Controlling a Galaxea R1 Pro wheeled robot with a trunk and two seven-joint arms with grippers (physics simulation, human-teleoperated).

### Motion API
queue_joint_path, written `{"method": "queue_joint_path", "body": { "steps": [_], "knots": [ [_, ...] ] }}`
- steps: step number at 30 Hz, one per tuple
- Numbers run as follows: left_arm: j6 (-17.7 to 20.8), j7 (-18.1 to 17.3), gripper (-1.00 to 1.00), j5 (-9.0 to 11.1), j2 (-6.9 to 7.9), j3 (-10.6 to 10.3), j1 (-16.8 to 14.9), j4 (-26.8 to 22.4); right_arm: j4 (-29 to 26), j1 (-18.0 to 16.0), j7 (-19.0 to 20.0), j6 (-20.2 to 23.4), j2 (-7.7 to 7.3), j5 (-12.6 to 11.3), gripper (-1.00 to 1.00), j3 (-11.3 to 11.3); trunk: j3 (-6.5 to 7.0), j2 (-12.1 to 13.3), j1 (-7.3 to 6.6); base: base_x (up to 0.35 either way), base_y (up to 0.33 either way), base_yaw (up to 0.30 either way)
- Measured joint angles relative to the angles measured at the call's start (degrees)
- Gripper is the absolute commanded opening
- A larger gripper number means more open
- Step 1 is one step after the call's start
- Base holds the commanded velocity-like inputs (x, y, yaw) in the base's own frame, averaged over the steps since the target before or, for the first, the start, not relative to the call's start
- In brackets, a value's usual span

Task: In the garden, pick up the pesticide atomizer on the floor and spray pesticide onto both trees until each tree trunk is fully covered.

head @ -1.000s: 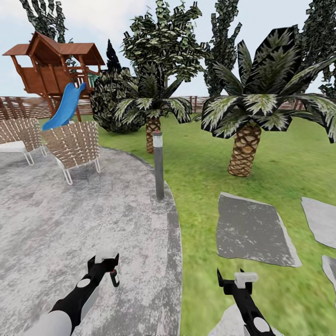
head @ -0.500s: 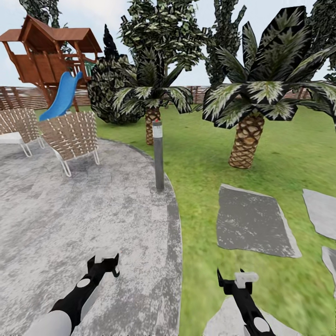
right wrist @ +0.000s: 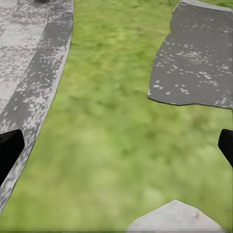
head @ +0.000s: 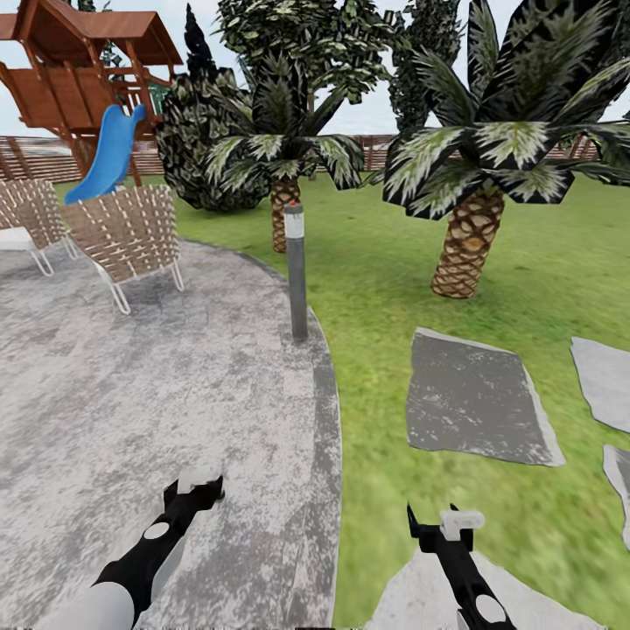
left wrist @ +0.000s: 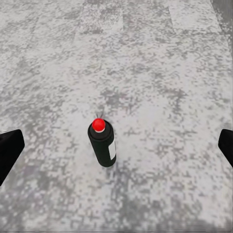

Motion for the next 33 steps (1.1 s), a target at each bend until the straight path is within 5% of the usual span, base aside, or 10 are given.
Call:
{"method": "queue_joint_path", "body": {
  "steps": [33],
  "knots": [
    [-0.09, 0.0, 1.0, 0.05, 0.09, 0.0, 0.0, 0.17, 0.12, 0.0, 0.02, 0.0, 0.0, 0.08, 1.0, 0.0, -8.33, -0.44, 0.85, 0.0, 0.0, 0.047]
  ]
}}
